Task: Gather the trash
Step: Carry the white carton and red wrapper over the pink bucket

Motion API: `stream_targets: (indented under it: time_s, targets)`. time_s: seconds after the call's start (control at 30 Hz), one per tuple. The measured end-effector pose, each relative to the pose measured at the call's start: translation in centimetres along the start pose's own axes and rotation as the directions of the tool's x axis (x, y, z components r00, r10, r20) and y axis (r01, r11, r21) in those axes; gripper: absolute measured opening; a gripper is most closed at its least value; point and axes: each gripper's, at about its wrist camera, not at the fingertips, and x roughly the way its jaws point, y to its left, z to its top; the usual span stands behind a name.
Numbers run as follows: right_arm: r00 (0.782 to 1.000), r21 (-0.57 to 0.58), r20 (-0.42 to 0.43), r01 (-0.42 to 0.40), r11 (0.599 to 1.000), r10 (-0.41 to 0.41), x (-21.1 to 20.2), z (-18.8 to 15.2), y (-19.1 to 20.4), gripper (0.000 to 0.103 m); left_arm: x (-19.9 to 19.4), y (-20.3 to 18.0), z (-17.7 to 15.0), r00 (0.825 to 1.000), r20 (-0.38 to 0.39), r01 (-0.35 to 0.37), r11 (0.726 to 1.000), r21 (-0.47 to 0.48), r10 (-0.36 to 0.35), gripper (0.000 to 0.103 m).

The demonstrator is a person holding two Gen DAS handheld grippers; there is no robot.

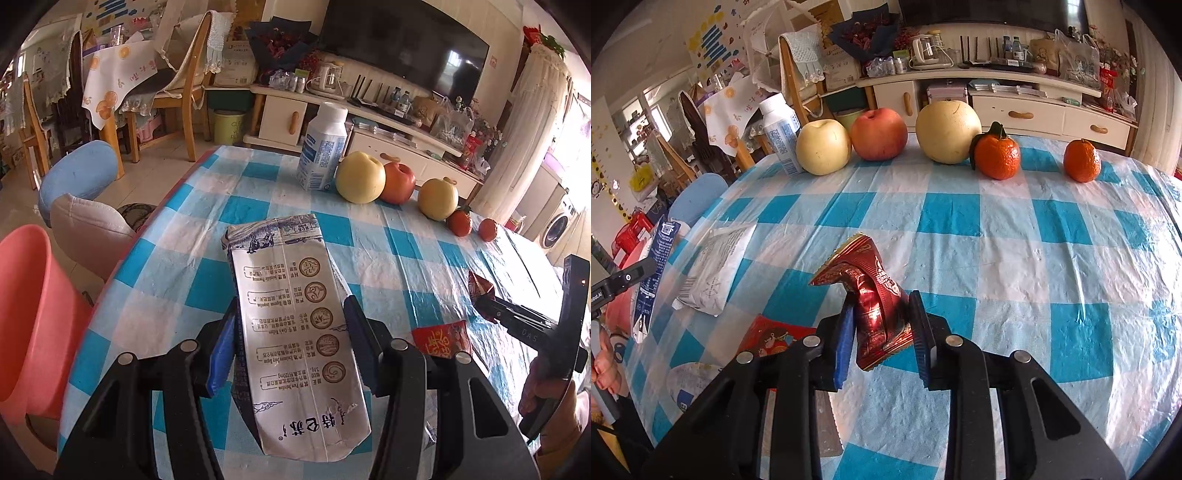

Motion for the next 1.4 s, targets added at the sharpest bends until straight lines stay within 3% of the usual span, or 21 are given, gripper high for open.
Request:
stream_targets:
  time_s: [0.5, 0.83, 1.17, 1.4]
  targets:
    - [0.993, 0.108, 0.078, -0.102, 0.989, 0.094, -2.7, 0.2, 2.7, 0.03, -1.6, 2.6, 0.4, 0.998, 0.052, -0.023, 0.999, -0.036, 0.025, 0.056]
    - [0.98, 0.077, 0.13, -0.159, 0.984, 0.148, -5.5, 1.5, 7.7, 0.03, -4.1, 5.4, 1.2, 0.99, 0.124, -0.058, 0.995, -0.086, 0.068, 0.056]
    - [0.956, -0.025, 0.117, -0.266, 0.964, 0.267, -5.6, 2.2, 16.5, 0.03, -7.8, 10.0, 1.8, 0.969, 0.206, -0.097, 0.978, -0.185, 0.135, 0.056]
    - [0.922, -0.146, 0.047, -0.375, 0.915, 0.385, -3.7, 3.2, 25.8, 0.03, -10.8, 16.0, 1.5, 0.939, 0.234, -0.169, 0.93, -0.327, 0.253, 0.056]
